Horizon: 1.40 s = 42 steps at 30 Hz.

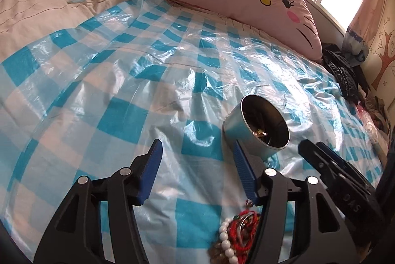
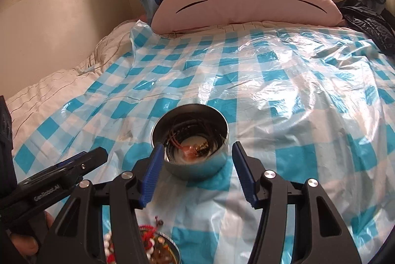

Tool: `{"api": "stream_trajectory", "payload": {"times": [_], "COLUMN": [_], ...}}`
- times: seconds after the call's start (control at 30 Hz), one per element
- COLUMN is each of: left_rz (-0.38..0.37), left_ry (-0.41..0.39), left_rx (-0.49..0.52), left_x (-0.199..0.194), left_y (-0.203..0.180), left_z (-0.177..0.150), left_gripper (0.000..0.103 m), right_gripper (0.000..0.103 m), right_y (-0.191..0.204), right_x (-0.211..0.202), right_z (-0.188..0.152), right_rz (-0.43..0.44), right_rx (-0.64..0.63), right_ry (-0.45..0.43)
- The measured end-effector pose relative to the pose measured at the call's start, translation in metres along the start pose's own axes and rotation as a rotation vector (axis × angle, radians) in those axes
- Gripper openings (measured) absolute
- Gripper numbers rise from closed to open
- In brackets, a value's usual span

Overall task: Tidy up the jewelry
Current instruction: 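Grasp the red bead bracelet from the pile with the left gripper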

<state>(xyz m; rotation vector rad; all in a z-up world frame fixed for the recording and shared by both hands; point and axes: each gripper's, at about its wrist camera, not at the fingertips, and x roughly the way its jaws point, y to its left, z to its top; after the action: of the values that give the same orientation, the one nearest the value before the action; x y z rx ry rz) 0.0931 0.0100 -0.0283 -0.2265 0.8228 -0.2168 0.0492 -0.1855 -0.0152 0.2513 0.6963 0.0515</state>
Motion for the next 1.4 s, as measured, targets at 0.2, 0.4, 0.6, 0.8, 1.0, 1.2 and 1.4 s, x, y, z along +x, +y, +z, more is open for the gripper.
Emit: {"api": "stream_trajectory", "payload": {"times": [0.2,0.4,0.6,0.8,1.0,1.2,1.4], "left_rz": [-0.005,0.028,0.034,-0.045,-0.077,-0.032,-0.017], "left_ry": [0.037,0.007,-0.003,0.005,0.093,0.144,0.206], "left_rx": [0.015,-0.044,-0.057,-0.011,0.259,0.425,0.341], "left_x": [-0.017,-0.033,-0.033,-0.034,-0.024,-0.020,-0.010], "left_y": [0.004,0.016,0.019,0.011,-0.038,-0.065,-0.047], "left_z": [-0.024,-0.031,-0.030,-0.031,-0.052,-0.068,-0.063], "left_gripper": [0.061,0.065,0.066,0.067,0.068,0.068,0.033], "right_gripper": [0.065,0.072,0.072,0.072,0.079,0.079,0.079], "right_y": [-0.012,0.017,0.036,0.023,-0.042,-0.047,-0.042], "right_x": [-0.035,-0.018,-0.006,-0.014,-0.063,-0.056,-0.056], "right_z": [-0.038,-0.053,-0.064,-0.064,-0.055,-0.052,-0.053], "right_rz": [0.035,0.145,0.127,0.125,-0.085,-0.057,-0.054], "right_rx": [0.076,0.006,-0.080,-0.026,0.253,0.266,0.255], "right_ry": [0.055,0.193,0.257,0.243,0.024,0.050,0.046]}}
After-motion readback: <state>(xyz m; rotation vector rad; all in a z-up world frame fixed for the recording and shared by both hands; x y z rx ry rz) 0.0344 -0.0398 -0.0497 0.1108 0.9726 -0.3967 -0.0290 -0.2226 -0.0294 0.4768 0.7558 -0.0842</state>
